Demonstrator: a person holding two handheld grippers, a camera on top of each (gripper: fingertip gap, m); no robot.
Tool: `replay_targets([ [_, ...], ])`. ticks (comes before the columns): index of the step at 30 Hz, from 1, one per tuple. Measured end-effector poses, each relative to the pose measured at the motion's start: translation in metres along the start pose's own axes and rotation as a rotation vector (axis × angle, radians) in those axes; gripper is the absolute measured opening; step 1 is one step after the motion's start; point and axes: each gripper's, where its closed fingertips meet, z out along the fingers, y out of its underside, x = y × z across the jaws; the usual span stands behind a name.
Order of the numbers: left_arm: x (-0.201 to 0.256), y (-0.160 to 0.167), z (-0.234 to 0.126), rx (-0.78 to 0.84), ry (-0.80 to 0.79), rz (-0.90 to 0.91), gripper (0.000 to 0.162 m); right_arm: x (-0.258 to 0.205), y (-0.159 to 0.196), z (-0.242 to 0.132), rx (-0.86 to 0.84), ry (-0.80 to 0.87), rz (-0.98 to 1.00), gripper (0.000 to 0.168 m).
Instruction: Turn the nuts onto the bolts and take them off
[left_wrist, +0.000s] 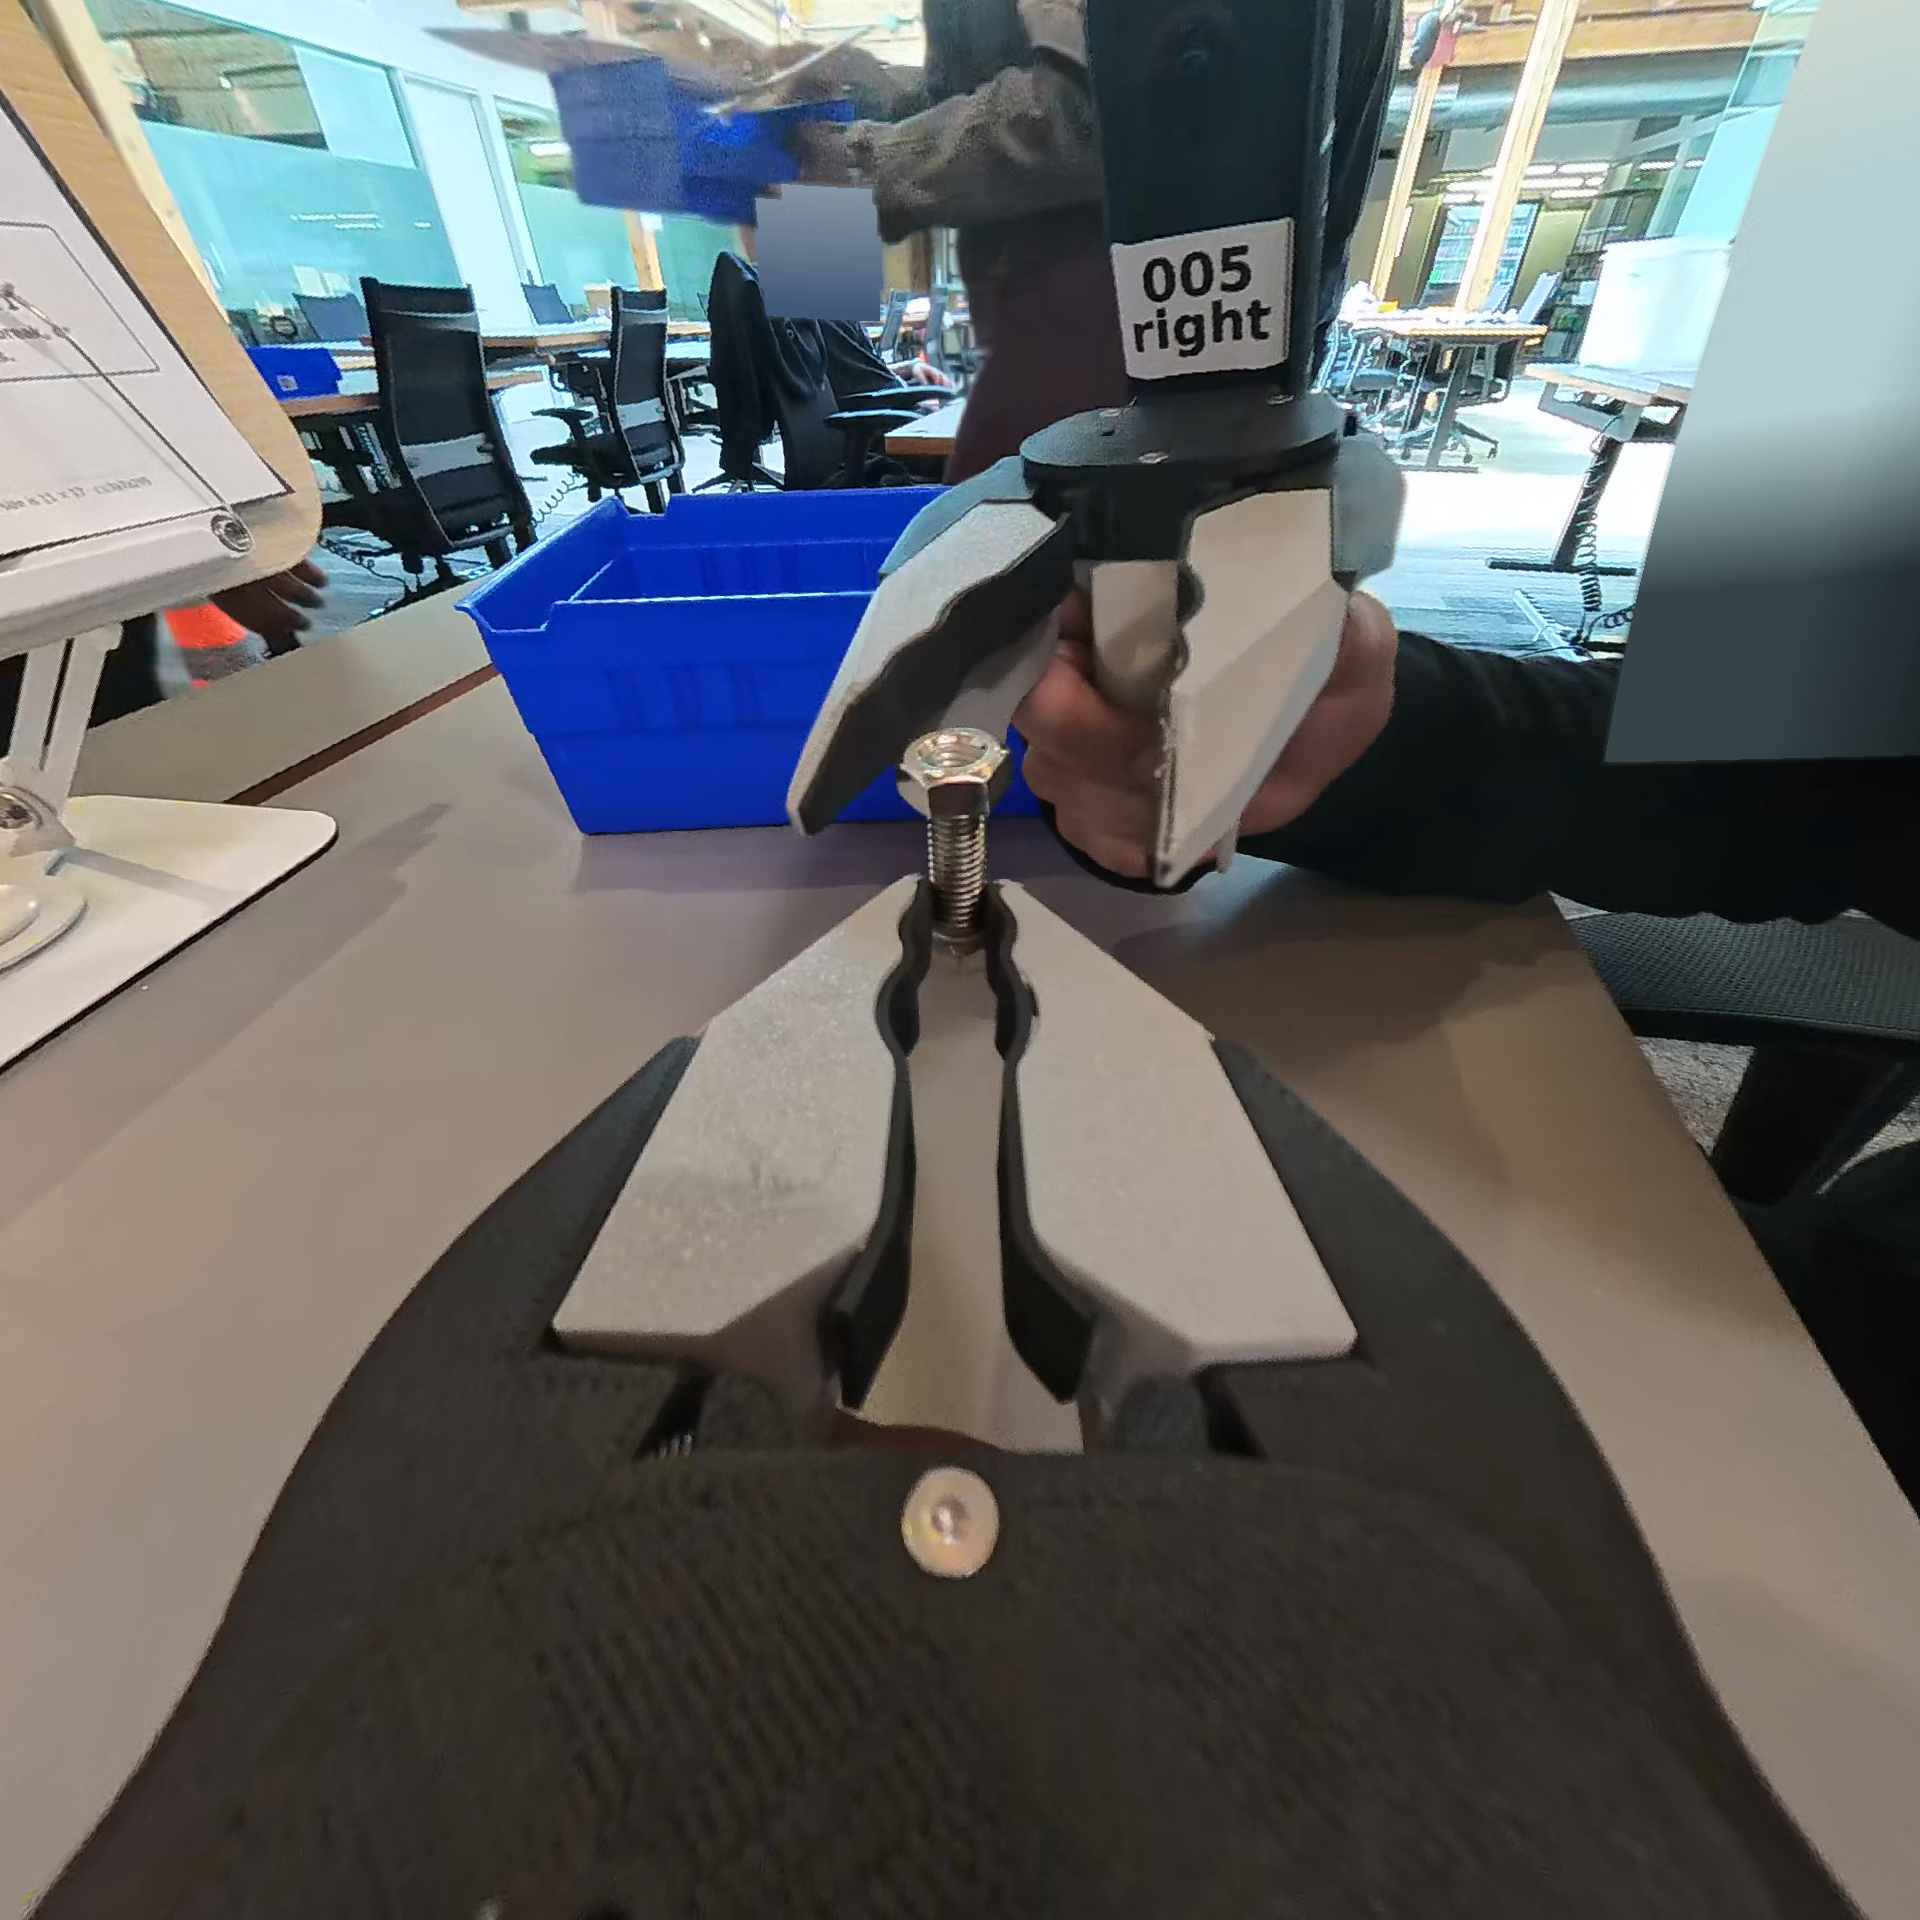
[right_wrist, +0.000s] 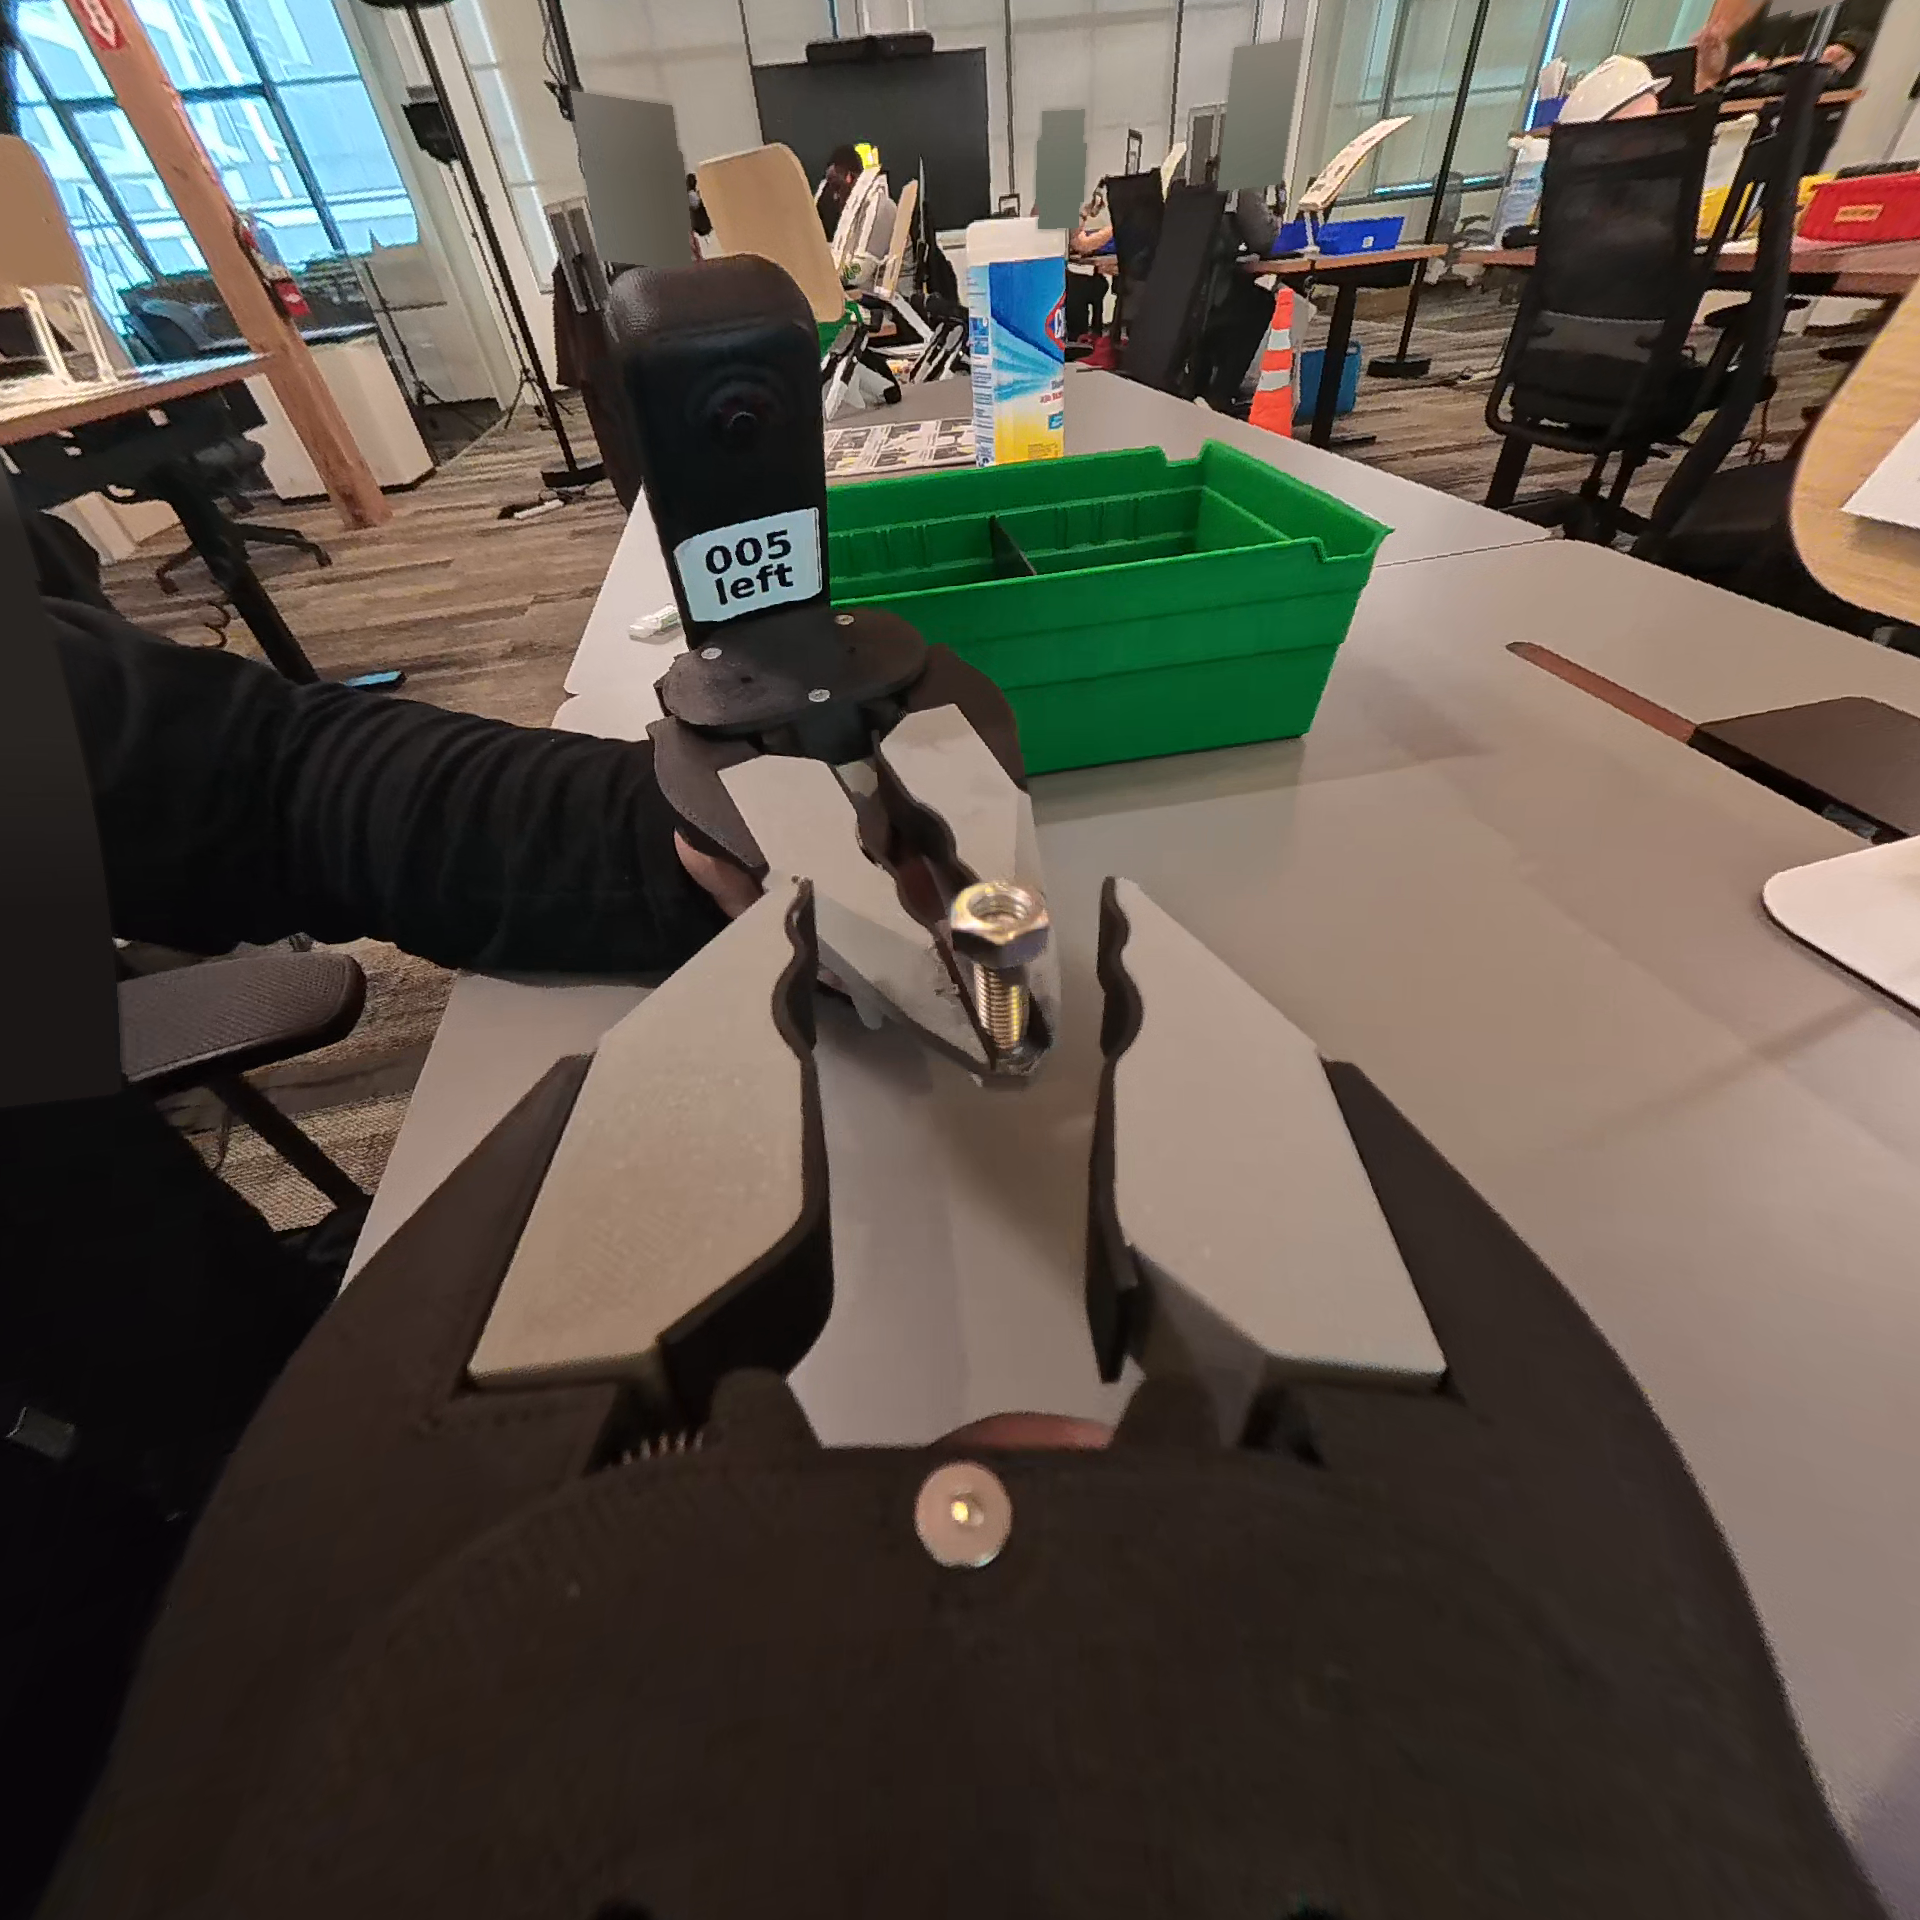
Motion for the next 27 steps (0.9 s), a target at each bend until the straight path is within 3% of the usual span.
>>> replay_targets([
  [27,-0.012,0.003,-0.001,-0.011,-0.05,-0.043,0.007,0.002,0.003,0.001,-0.013,0.02,-0.014,0.049],
])
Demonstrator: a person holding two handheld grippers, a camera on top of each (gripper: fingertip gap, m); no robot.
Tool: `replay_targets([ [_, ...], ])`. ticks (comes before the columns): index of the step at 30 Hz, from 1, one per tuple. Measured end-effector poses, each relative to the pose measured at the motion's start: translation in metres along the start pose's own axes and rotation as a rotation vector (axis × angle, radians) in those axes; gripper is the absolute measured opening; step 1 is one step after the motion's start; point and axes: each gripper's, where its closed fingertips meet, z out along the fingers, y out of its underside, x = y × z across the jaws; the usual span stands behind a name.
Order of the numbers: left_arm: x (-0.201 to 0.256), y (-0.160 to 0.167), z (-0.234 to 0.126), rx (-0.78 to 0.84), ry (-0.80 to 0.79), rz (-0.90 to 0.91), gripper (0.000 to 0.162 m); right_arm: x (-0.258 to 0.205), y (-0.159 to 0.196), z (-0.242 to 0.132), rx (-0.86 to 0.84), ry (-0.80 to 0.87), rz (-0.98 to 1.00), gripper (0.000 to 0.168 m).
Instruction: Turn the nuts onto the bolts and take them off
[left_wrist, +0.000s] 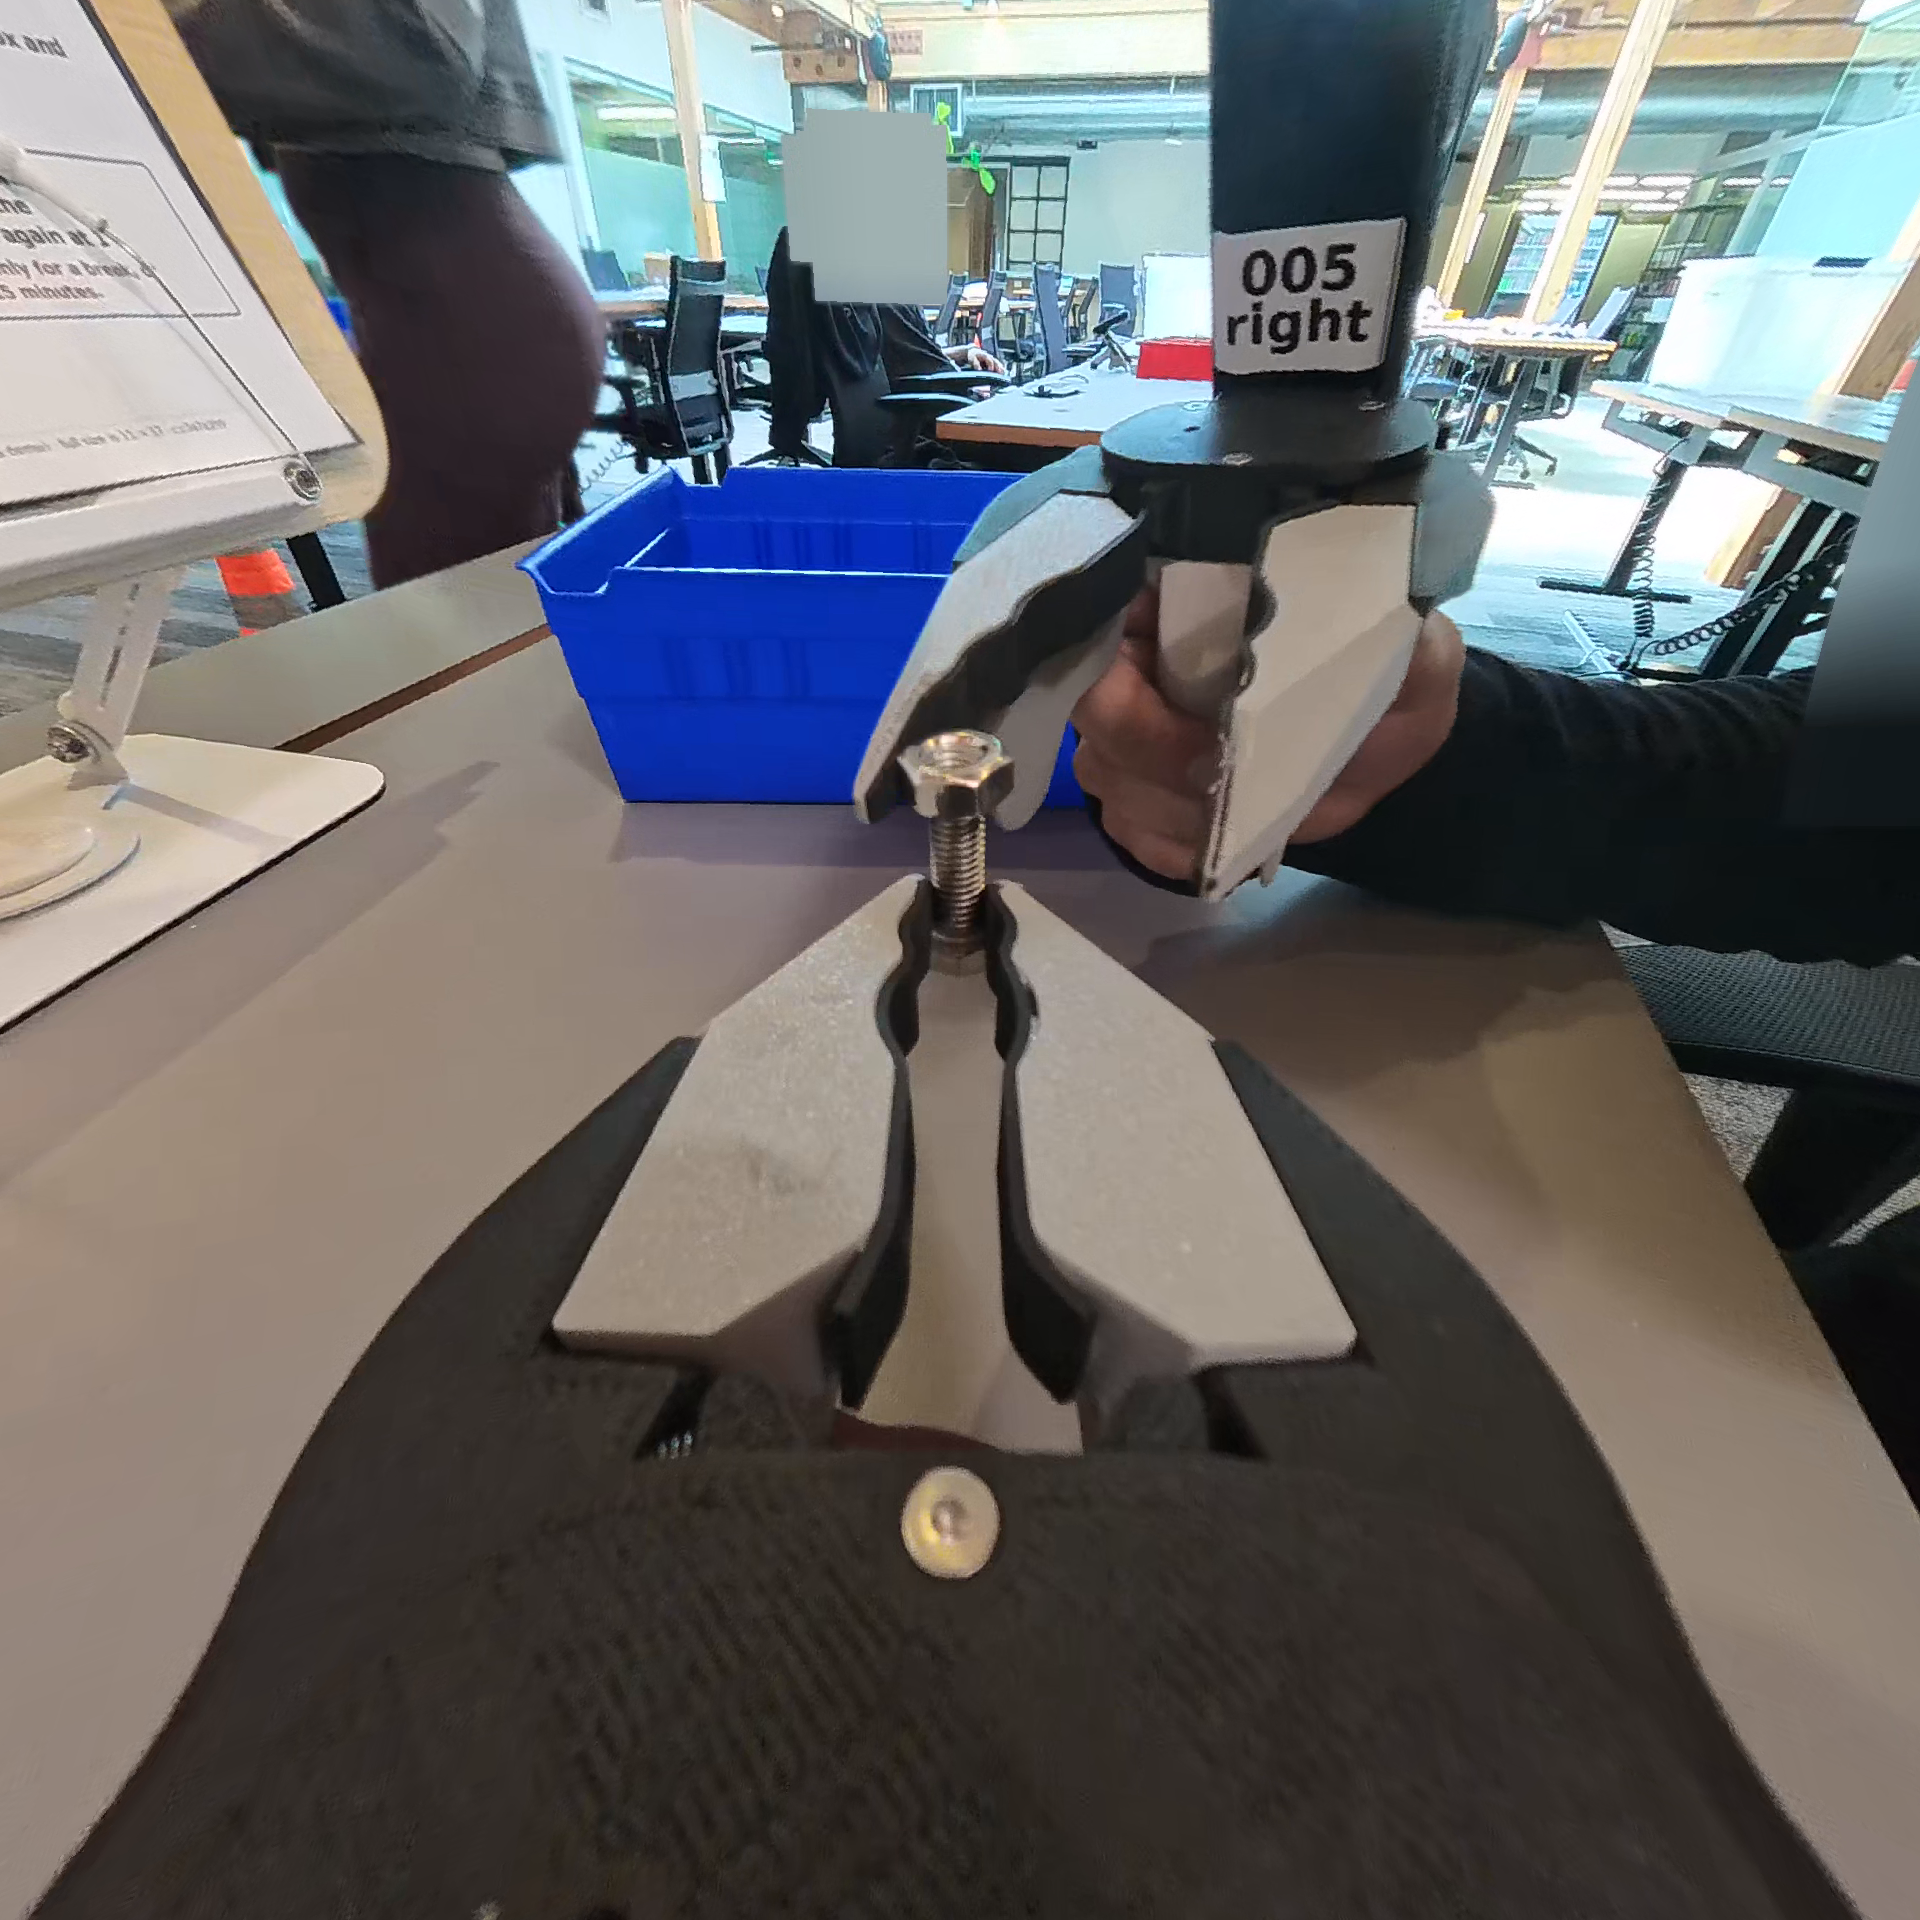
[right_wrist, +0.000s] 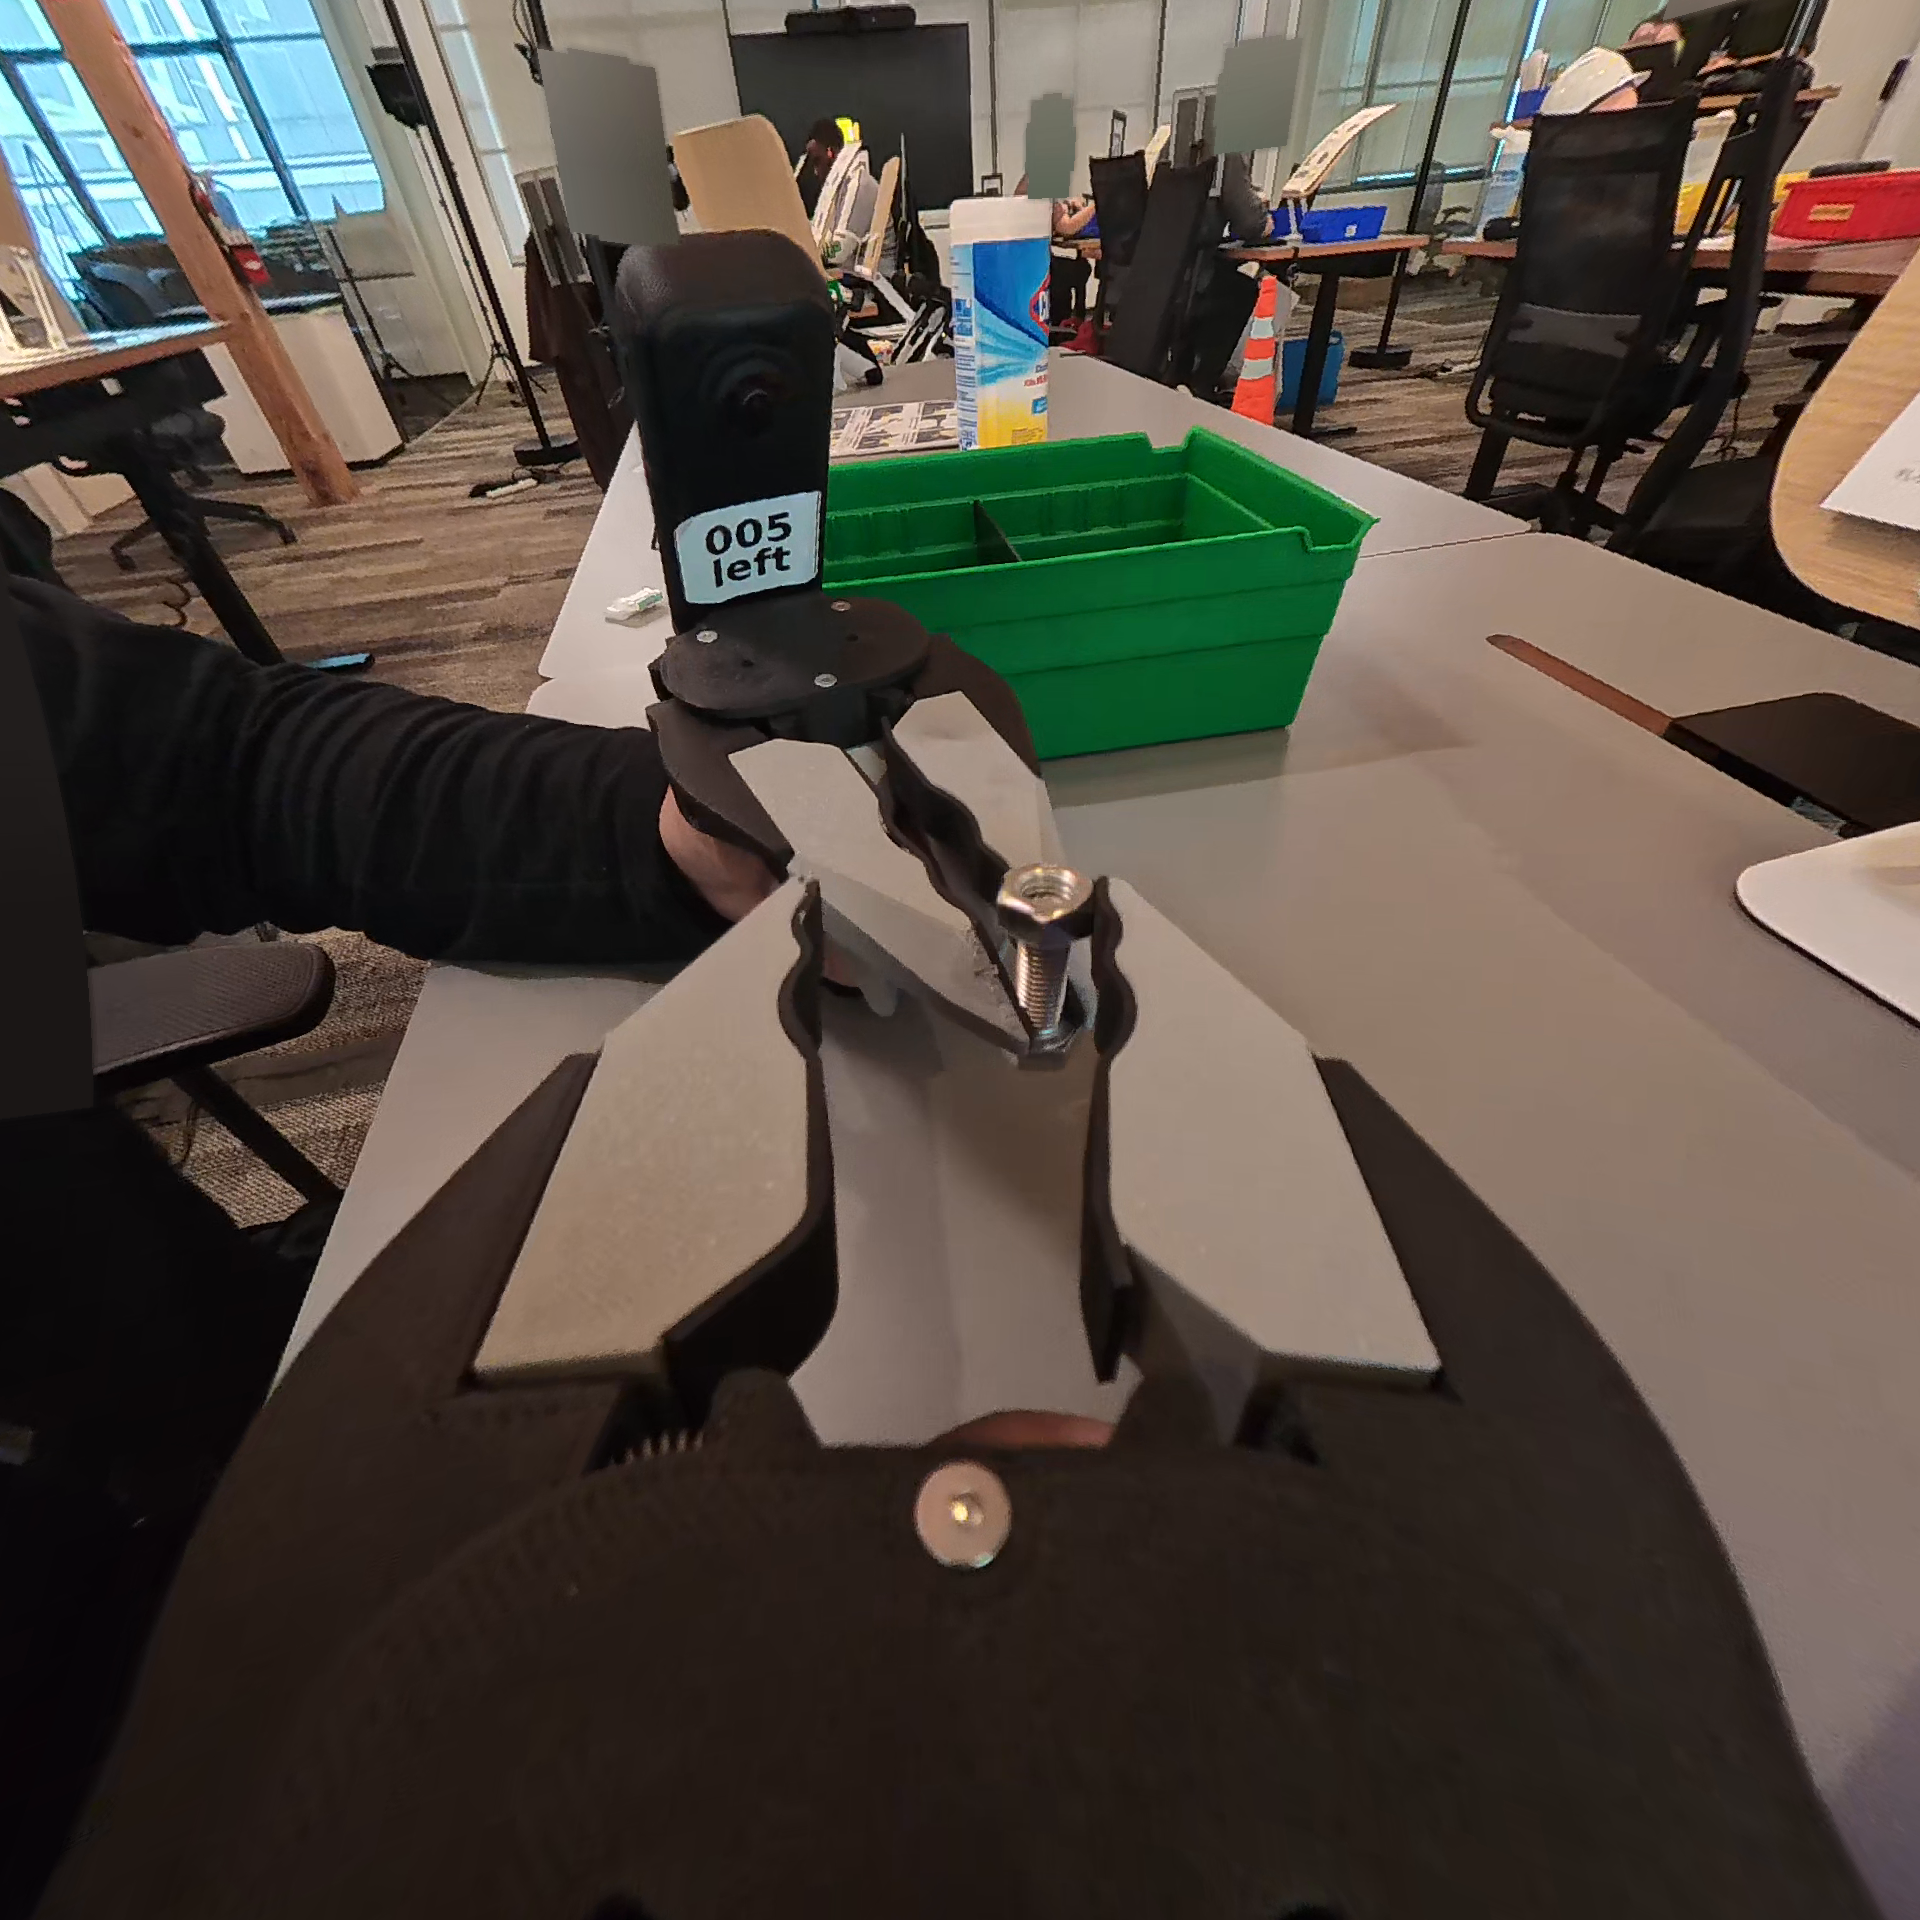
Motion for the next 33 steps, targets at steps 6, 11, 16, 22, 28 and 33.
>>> replay_targets([
  [6,-0.006,0.001,-0.001,-0.004,-0.018,-0.02,0.007,0.005,-0.001,-0.006,0.01,0.016,0.008,0.048],
  [11,0.001,0.001,0.0,-0.006,0.011,-0.013,0.007,0.009,-0.004,-0.007,0.024,0.027,0.021,0.049],
  [16,0.006,0.0,0.0,-0.003,0.046,-0.011,0.007,0.006,-0.003,-0.009,0.01,0.007,-0.034,0.036],
  [22,0.023,0.001,-0.009,-0.023,0.188,0.006,0.007,-0.003,-0.014,-0.025,0.068,-0.109,0.016,0.031],
  [28,0.048,-0.006,-0.019,0.008,0.352,-0.007,0.007,-0.022,-0.008,-0.019,0.04,-0.204,0.014,0.027],
  [33,0.05,-0.006,-0.018,0.009,0.352,0.003,0.007,-0.033,-0.006,-0.016,0.033,-0.261,0.018,0.027],
])
